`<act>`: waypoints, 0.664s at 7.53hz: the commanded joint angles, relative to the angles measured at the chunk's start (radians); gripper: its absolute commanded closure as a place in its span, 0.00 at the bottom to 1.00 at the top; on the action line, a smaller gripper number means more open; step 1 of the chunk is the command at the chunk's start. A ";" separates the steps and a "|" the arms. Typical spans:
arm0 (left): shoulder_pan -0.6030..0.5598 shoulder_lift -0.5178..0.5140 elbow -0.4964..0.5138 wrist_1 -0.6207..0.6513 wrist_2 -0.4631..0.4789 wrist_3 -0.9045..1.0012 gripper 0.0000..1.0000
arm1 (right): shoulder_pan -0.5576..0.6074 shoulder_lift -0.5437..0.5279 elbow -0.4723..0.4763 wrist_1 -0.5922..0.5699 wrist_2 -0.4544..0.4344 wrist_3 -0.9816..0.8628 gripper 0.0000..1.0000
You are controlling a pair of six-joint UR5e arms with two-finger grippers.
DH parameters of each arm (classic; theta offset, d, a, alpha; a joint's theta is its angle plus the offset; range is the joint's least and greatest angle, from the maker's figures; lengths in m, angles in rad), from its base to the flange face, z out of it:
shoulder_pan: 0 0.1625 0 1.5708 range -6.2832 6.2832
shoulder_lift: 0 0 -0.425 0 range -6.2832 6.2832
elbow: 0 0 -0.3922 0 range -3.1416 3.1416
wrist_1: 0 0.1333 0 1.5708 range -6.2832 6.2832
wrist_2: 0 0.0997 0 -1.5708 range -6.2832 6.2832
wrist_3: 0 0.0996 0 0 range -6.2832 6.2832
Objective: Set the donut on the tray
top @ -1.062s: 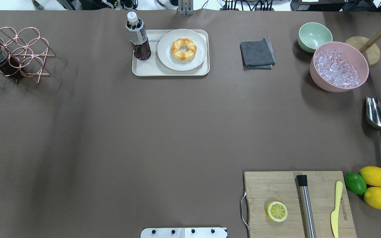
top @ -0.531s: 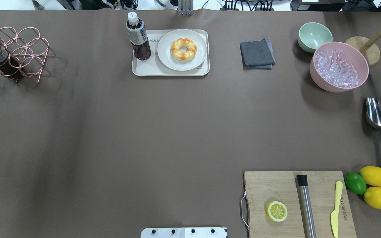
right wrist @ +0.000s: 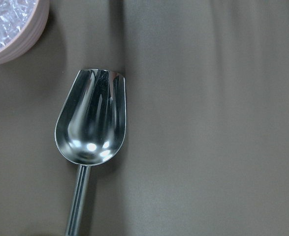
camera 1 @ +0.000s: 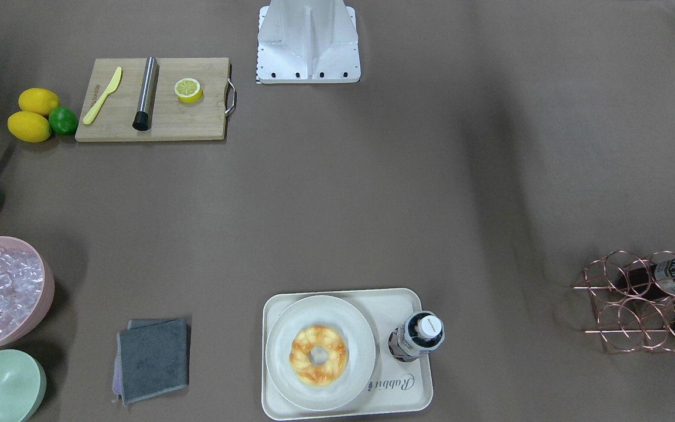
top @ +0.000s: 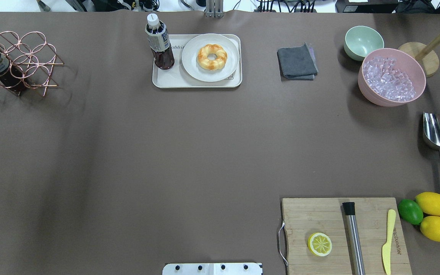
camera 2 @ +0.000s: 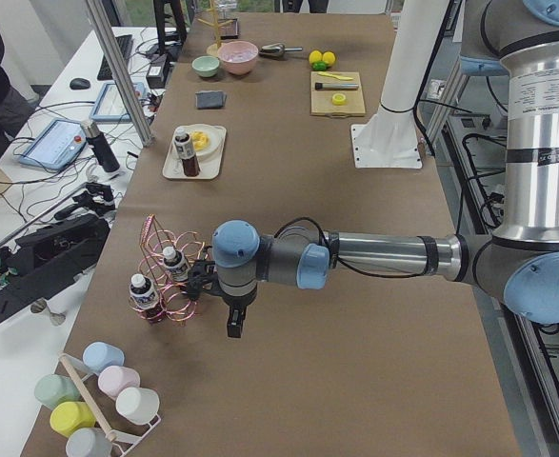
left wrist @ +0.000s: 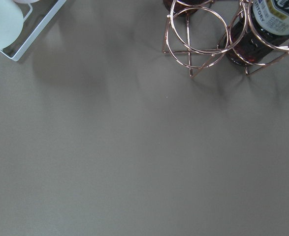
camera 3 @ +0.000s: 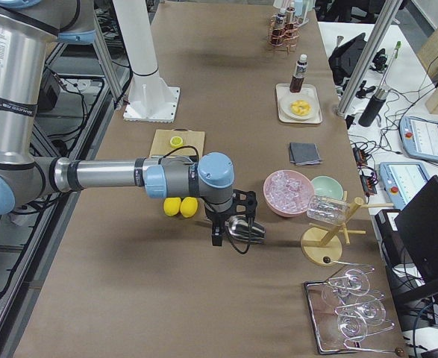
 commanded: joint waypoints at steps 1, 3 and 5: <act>0.000 0.000 0.000 0.000 0.000 0.000 0.01 | 0.002 0.000 -0.002 0.000 -0.001 0.001 0.00; 0.000 0.000 0.000 0.000 0.000 0.000 0.01 | 0.005 0.000 -0.003 0.000 -0.001 0.001 0.00; 0.000 0.000 0.000 0.000 0.000 0.000 0.01 | 0.008 0.000 -0.005 0.000 -0.003 0.001 0.00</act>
